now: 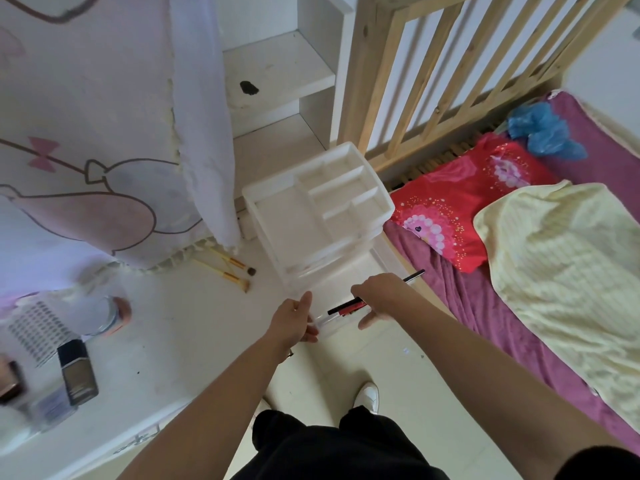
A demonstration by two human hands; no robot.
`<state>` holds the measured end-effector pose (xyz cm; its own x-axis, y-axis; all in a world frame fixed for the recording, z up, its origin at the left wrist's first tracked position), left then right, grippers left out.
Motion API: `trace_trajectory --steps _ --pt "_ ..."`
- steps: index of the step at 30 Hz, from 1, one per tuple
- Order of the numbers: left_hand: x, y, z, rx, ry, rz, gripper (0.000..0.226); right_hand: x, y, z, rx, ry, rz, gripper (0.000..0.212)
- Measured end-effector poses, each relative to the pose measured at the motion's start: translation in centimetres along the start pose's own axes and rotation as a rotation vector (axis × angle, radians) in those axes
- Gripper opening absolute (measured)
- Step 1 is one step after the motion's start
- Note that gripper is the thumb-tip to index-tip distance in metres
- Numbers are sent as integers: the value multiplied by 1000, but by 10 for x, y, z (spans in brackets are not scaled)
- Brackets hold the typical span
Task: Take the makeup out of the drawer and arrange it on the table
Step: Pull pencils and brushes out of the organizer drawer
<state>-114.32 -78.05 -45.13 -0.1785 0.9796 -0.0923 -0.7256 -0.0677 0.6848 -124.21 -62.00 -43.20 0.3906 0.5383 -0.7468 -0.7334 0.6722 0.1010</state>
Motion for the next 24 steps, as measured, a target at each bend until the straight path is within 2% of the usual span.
trace_trajectory --steps 5,8,10,12,14,18,24 --pt "-2 -4 -2 -38 15 50 56 -12 11 13 -1 33 -116 72" --pt "-11 -8 -3 -92 67 162 62 -25 20 26 66 160 -347 76" --pt "-22 -14 -6 -114 105 211 64 -36 24 33 126 273 -548 73" --pt "-35 -17 -6 -92 145 193 61 -49 16 36 135 358 -625 68" --pt "-54 -18 -5 -40 215 143 55 -65 -6 33 87 397 -650 64" --pt "-111 -28 0 40 385 -32 48 -95 -79 9 -58 364 -693 61" --pt "-205 -62 1 38 499 -434 28 -109 -184 -50 -163 251 -601 29"
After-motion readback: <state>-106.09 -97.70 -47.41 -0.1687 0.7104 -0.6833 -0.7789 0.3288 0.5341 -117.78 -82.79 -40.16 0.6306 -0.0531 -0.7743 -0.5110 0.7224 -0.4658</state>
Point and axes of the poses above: each hand's wrist, its own z-axis away from the middle knuckle, its own x-axis out of the palm, y = z × x, the point moved 7 cm from there along -z, towards the middle knuckle, and after that the axes turned 3 degrees about z, right-handed, at the moved point
